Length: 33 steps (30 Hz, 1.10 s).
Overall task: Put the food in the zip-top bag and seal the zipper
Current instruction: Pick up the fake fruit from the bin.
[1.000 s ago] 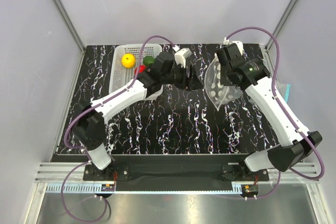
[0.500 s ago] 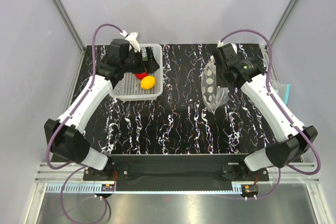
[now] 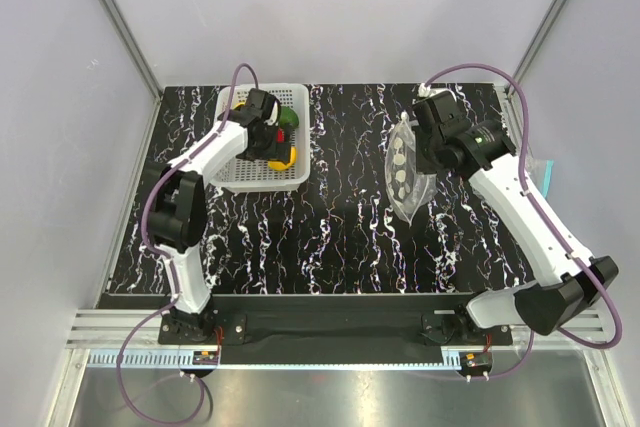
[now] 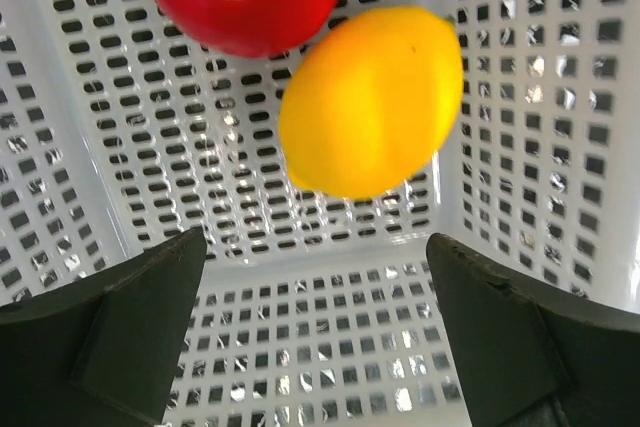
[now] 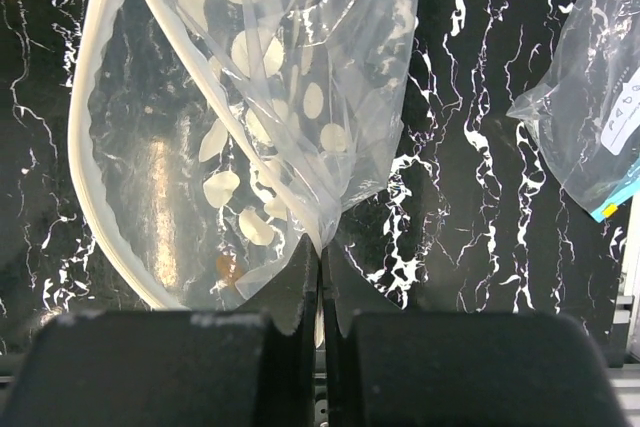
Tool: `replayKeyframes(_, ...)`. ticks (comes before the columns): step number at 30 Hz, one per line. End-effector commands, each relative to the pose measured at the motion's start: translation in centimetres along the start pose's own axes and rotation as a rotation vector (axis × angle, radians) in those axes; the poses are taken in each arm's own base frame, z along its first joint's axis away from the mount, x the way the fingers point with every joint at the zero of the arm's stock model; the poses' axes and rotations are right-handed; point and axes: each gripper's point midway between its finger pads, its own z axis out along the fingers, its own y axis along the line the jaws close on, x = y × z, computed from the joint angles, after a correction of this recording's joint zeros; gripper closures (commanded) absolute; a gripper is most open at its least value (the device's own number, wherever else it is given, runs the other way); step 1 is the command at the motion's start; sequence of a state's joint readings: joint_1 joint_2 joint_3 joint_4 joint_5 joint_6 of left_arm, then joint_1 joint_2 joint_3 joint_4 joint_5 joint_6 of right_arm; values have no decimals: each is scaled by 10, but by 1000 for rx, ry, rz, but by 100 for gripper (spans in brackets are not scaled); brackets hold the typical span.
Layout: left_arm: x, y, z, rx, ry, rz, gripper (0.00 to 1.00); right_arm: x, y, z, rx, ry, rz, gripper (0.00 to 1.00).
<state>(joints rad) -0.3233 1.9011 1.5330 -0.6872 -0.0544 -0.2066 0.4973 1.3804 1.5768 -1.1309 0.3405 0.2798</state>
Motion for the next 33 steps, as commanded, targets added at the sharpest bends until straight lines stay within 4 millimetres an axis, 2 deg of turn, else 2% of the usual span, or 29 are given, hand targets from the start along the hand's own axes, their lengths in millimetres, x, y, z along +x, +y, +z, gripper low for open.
replayKeyframes(1,-37,2,4,-26,-93,35,1,-5,4,-10,-47,-48,1,100)
replayKeyframes(3,-39,-1,16,-8,-84,40,1,-3,4,-9,-50,-43,3,100)
replayKeyframes(8,-43,-9,29,41,-93,88,1,0,5,-7,-52,-36,-1,100)
replayKeyframes(12,-38,-11,42,55,-53,128,1,1,5,-6,-54,-33,1,100)
replayKeyframes(15,-35,-18,41,106,-35,136,17,0,6,-5,-54,-33,-1,100)
replayKeyframes(16,-36,-19,40,120,-44,132,30,0,7,-4,-54,-32,-2,100)
replayKeyframes(18,-44,-25,28,153,-89,135,40,0,8,-3,-56,-30,-4,100)
replayKeyframes(19,-46,-26,26,168,-117,143,49,1,8,-1,-55,-24,-6,100)
replayKeyframes(20,-54,-32,9,205,-164,147,51,1,8,-1,-55,-25,-6,100)
replayKeyframes(22,-59,-35,-3,242,-212,149,57,1,9,0,-56,-22,-7,100)
replayKeyframes(23,-66,-41,-19,281,-249,153,58,1,9,0,-56,-24,-8,100)
replayKeyframes(25,-67,-45,-31,305,-272,148,59,0,9,0,-57,-26,-7,100)
replayKeyframes(26,-71,-47,-46,320,-300,146,59,0,9,0,-59,-25,-6,100)
replayKeyframes(28,-68,-51,-58,346,-302,122,59,0,10,1,-61,-28,-7,100)
replayKeyframes(29,-68,-58,-76,396,-327,114,59,0,10,2,-60,-29,-7,100)
replayKeyframes(31,-62,-75,-90,490,-355,81,61,0,10,4,-57,-25,-10,100)
replayKeyframes(32,-62,-88,-117,576,-400,93,61,-1,11,5,-57,-26,-10,100)
replayKeyframes(33,-58,-101,-130,621,-420,107,62,-1,12,5,-60,-26,-11,100)
